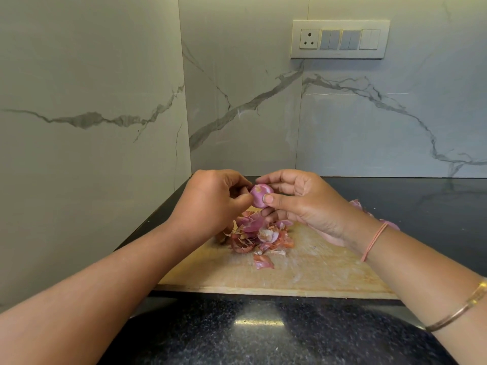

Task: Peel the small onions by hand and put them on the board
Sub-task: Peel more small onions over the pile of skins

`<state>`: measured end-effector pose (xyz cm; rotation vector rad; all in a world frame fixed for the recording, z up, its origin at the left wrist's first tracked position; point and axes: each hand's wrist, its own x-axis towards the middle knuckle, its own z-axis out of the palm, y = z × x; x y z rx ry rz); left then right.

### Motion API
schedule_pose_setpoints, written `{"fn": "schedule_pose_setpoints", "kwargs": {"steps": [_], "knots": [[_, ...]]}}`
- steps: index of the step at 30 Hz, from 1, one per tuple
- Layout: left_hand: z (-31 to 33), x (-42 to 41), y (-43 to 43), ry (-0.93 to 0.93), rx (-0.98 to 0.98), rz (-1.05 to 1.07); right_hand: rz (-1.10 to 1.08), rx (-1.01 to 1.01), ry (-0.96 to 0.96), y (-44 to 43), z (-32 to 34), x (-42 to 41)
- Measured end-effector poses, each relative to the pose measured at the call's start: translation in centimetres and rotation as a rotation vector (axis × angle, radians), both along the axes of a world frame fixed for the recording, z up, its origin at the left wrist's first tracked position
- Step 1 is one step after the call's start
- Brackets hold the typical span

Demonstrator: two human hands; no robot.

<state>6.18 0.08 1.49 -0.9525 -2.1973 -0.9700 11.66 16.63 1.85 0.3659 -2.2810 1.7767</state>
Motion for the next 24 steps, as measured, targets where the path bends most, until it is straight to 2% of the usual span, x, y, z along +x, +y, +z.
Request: {"fn": "schedule_pose_setpoints", "kwargs": {"steps": [3, 6, 9, 13, 24], "knots": [[-0.05, -0.14, -0.05, 0.008, 0.022, -0.008, 0.007, -0.025, -0.012, 0.09, -0.02, -0.11], [-0.06, 0.17, 0.07, -0.068, 0.070, -0.081, 0.005, -0.087, -0.014, 0.29, 0.00, -0.27], [-0.07, 0.41, 0.22, -0.169, 0.120, -0.144, -0.020, -0.029, 0.026, 0.33, -0.16, -0.46], [-0.14, 0.34, 0.33, -0.197, 0.117, -0.127, -0.050, 0.044, 0.093, -0.10, -0.24, -0.46], [-0.39, 0.29, 0.43, -0.052, 0.025, -0.031, -0.070, 0.105, 0.135, -0.56, -0.09, -0.33]]}}
